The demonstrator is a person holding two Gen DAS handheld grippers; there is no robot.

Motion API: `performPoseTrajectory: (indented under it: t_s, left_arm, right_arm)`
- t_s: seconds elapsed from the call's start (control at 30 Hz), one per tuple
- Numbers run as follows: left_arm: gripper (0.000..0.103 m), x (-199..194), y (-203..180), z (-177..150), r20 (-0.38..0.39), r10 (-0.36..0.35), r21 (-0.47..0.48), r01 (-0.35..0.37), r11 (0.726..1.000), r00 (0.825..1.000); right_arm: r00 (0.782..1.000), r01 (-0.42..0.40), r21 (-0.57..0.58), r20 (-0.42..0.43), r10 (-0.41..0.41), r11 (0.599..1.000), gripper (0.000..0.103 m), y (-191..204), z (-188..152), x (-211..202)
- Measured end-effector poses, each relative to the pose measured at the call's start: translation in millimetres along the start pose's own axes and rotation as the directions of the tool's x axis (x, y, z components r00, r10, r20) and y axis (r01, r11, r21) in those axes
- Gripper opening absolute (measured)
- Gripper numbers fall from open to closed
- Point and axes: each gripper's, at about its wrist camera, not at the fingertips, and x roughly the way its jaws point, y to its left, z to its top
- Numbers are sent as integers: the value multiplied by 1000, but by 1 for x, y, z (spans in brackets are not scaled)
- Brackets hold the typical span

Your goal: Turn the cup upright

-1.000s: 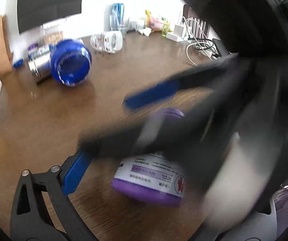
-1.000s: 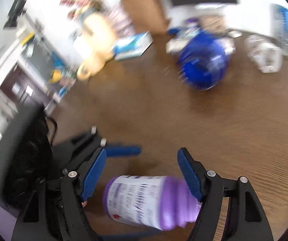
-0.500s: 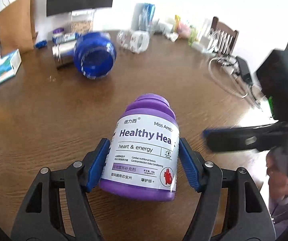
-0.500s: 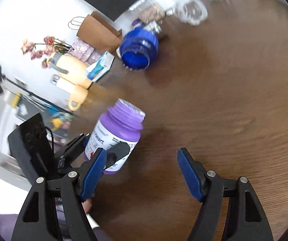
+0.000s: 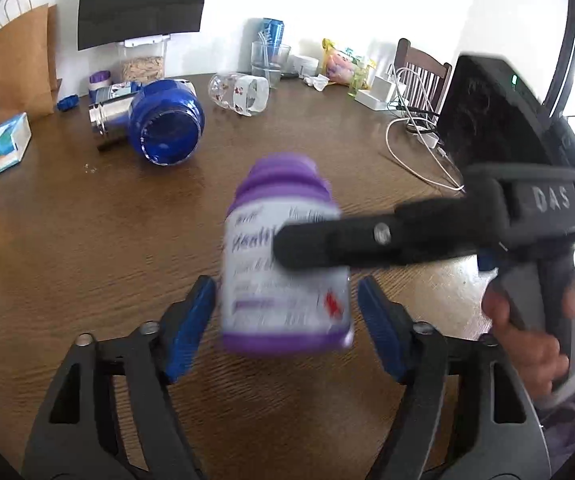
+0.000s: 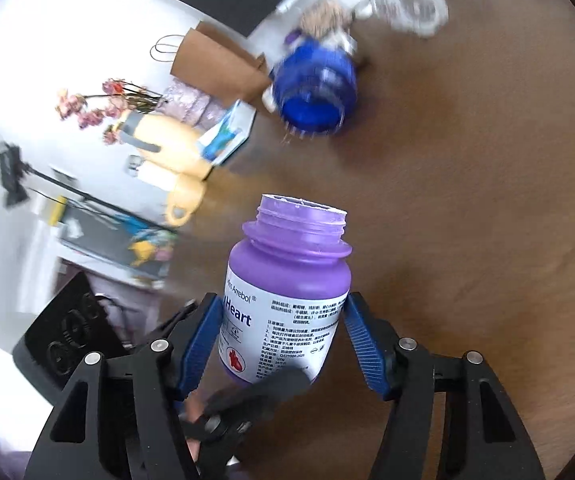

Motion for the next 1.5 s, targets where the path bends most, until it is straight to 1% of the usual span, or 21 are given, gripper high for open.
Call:
performPoseTrajectory:
  t_s: [0.1, 0.13, 0.27, 0.33, 0.4, 0.43, 0.5, 0.6, 0.67, 0.73, 0.8, 0.83, 0.93, 1.07, 1.17, 1.23, 1.27, 1.3, 1.33, 1.4, 1.5]
  left_arm:
    - [80, 1, 12, 0, -11, 34, -38, -35, 999, 999]
    - [80, 3, 18, 0, -19, 62, -54, -63, 997, 998]
    - [80, 13, 38, 7, -42, 210, -127, -213, 969, 977]
    - [80, 18, 46, 15, -38, 250, -167, -253, 953, 967]
    - [80, 20, 54, 22, -20, 283, -201, -281, 938, 959]
    - [80, 23, 57, 27, -11, 293, -223, -288, 931, 956]
    - [80, 27, 63, 34, -5, 299, -255, -290, 922, 954]
    - [80, 32, 68, 41, -10, 302, -282, -292, 914, 953]
    - [80, 34, 68, 40, -13, 295, -279, -286, 917, 956]
    - [80, 38, 66, 40, -25, 279, -264, -275, 924, 960]
    - [81, 41, 61, 42, -41, 249, -249, -252, 935, 968]
    - [86, 43, 58, 44, -44, 208, -240, -212, 947, 977]
    - [95, 57, 44, 49, -88, 24, -227, -43, 973, 996]
    - [95, 86, 22, 72, -78, -124, -240, 102, 965, 989]
    - [92, 115, 15, 89, -145, -144, -284, 99, 954, 979]
    - [90, 137, 6, 98, -196, -201, -265, 145, 953, 960]
    - [84, 149, 3, 100, -235, -212, -260, 149, 954, 948]
    - [74, 154, 3, 101, -237, -224, -264, 159, 951, 945]
    - [72, 154, 0, 103, -223, -203, -244, 147, 959, 953]
    - [71, 152, -10, 101, -213, -194, -191, 154, 969, 958]
    - [69, 136, -27, 90, -149, -120, -59, 112, 992, 982]
  right_arm:
    - [964, 258, -188, 113, -240, 948, 67, 22, 14, -16]
    - [924, 377, -275, 182, -337, 885, 67, 34, 15, -21]
    - [753, 658, -443, 394, -527, 609, 67, 55, 18, -12]
    - [714, 701, -466, 449, -538, 541, 67, 50, 22, -1]
    - [706, 708, -445, 458, -540, 549, 65, 38, 30, 6]
    - [715, 698, -429, 454, -531, 574, 64, 30, 35, 10]
    - [715, 695, -397, 467, -520, 599, 49, 23, 41, 14]
    - [690, 719, -379, 486, -536, 582, 49, 21, 37, 15]
    - [699, 710, -375, 476, -534, 596, 49, 19, 35, 11]
    - [727, 683, -383, 441, -526, 622, 49, 18, 37, 8]
    - [790, 611, -405, 361, -495, 680, 58, 16, 44, 1]
    - [841, 540, -409, 297, -452, 736, 60, 14, 52, -5]
    - [908, 415, -339, 210, -363, 844, 61, 0, 69, -20]
    - [941, 319, -151, 169, -293, 936, 61, -38, 79, -40]
    - [953, 275, -56, 145, -265, 960, 61, -61, 79, -49]
    - [962, 241, -25, 141, -236, 970, 62, -68, 81, -55]
    - [966, 228, -15, 130, -224, 974, 65, -72, 83, -57]
    - [969, 221, -13, 120, -217, 975, 78, -74, 86, -58]
    - [973, 205, -14, 106, -203, 979, 83, -76, 90, -58]
    - [987, 152, -13, 57, -151, 988, 84, -82, 99, -55]
    - [994, 112, 1, -15, -112, 994, 84, -90, 113, -49]
